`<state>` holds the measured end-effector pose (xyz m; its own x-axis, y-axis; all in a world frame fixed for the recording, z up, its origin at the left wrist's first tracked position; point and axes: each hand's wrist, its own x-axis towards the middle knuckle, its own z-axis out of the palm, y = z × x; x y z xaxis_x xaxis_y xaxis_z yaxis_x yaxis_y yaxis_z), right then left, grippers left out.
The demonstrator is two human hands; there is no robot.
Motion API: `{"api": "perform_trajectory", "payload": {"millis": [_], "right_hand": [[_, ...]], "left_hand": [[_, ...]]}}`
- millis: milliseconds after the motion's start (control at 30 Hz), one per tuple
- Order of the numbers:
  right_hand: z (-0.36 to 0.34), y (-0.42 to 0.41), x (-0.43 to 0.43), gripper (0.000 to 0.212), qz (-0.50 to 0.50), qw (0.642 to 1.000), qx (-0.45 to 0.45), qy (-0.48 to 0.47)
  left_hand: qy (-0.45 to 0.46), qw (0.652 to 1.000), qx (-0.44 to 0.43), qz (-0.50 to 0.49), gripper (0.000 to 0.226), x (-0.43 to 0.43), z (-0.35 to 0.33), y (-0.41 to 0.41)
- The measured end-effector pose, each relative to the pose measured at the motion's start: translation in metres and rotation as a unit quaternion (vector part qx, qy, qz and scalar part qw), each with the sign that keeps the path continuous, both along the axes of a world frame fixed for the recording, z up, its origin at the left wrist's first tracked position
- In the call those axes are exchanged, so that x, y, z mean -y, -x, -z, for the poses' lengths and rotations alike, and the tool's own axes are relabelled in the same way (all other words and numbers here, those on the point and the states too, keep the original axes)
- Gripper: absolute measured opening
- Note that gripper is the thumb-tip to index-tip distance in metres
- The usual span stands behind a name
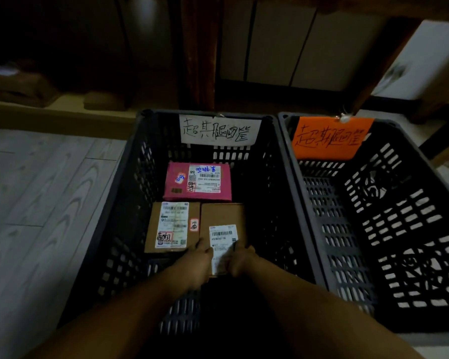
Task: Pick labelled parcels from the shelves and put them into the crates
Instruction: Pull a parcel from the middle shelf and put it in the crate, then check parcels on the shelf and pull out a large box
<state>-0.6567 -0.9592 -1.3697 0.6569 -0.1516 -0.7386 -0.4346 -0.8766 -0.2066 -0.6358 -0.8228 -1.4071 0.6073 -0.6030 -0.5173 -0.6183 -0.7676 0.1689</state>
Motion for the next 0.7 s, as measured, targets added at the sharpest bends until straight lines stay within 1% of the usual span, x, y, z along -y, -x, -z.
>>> {"api": "perform_trajectory", "payload": {"millis": [33, 67, 100, 133, 167, 200, 233, 267, 333, 400, 433, 467, 500, 533, 567, 600, 667, 700], "right_hand": [[0.009, -0.01, 0.002, 0.147, 0.113, 0.993, -0.01, -0.045], [0.023, -0.012, 0.002, 0.148, 0.237, 0.961, -0.016, -0.144], [0.027, -0.013, -0.008, 0.119, 0.353, 0.896, -0.028, -0.268], [0.028, -0.011, -0.009, 0.078, 0.373, 0.856, 0.002, -0.357], [0.017, -0.014, -0.01, 0.057, 0.336, 0.869, 0.012, -0.363], [0.017, -0.015, -0.008, 0.06, 0.26, 0.934, -0.003, -0.244], [0.011, -0.01, -0.002, 0.073, 0.218, 0.965, -0.017, -0.146], [0.004, -0.004, 0.002, 0.083, 0.199, 0.972, -0.046, -0.117], [-0.034, 0.001, 0.009, 0.089, 0.148, 0.985, -0.063, -0.061], [-0.098, 0.002, 0.006, 0.088, 0.108, 0.991, -0.057, -0.061], [-0.126, 0.004, 0.004, 0.091, 0.104, 0.991, -0.054, -0.069], [-0.138, 0.002, 0.003, 0.097, 0.085, 0.993, -0.047, -0.067], [-0.172, -0.001, 0.001, 0.106, 0.053, 0.995, -0.047, -0.063], [-0.192, -0.004, 0.0, 0.112, 0.036, 0.996, -0.046, -0.06], [-0.184, -0.005, 0.005, 0.112, 0.038, 0.995, -0.046, -0.074], [-0.215, -0.007, -0.001, 0.105, 0.034, 0.995, -0.041, -0.086], [-0.318, -0.014, -0.023, 0.081, 0.022, 0.995, -0.007, -0.092], [-0.362, -0.015, -0.034, 0.072, 0.022, 0.996, 0.006, -0.091]], "left_hand": [[-0.033, 0.999, 0.013, 0.012, 0.064, 0.001, 0.002, 0.001], [-0.055, 0.998, 0.014, 0.013, 0.058, 0.002, 0.002, 0.002], [-0.067, 0.998, 0.013, 0.004, 0.052, 0.0, 0.004, 0.0], [-0.079, 0.997, 0.019, 0.004, 0.048, 0.0, -0.002, -0.002], [-0.061, 0.998, 0.02, 0.003, 0.049, -0.003, -0.008, -0.006], [-0.042, 0.999, 0.005, -0.01, 0.052, -0.006, -0.02, -0.009], [-0.02, 1.0, 0.0, -0.022, 0.058, -0.01, -0.029, -0.014], [-0.006, 0.999, -0.02, -0.041, 0.063, -0.015, -0.046, -0.017], [-0.003, 0.996, -0.036, -0.087, 0.073, -0.026, -0.089, -0.021], [-0.011, 0.987, -0.072, -0.14, 0.08, -0.038, -0.145, -0.026], [-0.009, 0.982, -0.083, -0.168, 0.083, -0.045, -0.173, -0.026], [-0.001, 0.977, -0.093, -0.189, 0.085, -0.049, -0.189, -0.025], [0.008, 0.975, -0.098, -0.201, 0.087, -0.059, -0.228, -0.026], [0.015, 0.971, -0.104, -0.216, 0.088, -0.064, -0.267, -0.025], [0.024, 0.969, -0.103, -0.222, 0.088, -0.065, -0.28, -0.023], [0.036, 0.965, -0.109, -0.236, 0.087, -0.07, -0.31, -0.022], [0.049, 0.959, -0.114, -0.255, 0.084, -0.088, -0.397, -0.023], [0.056, 0.956, -0.112, -0.264, 0.084, -0.098, -0.437, -0.022]]}}
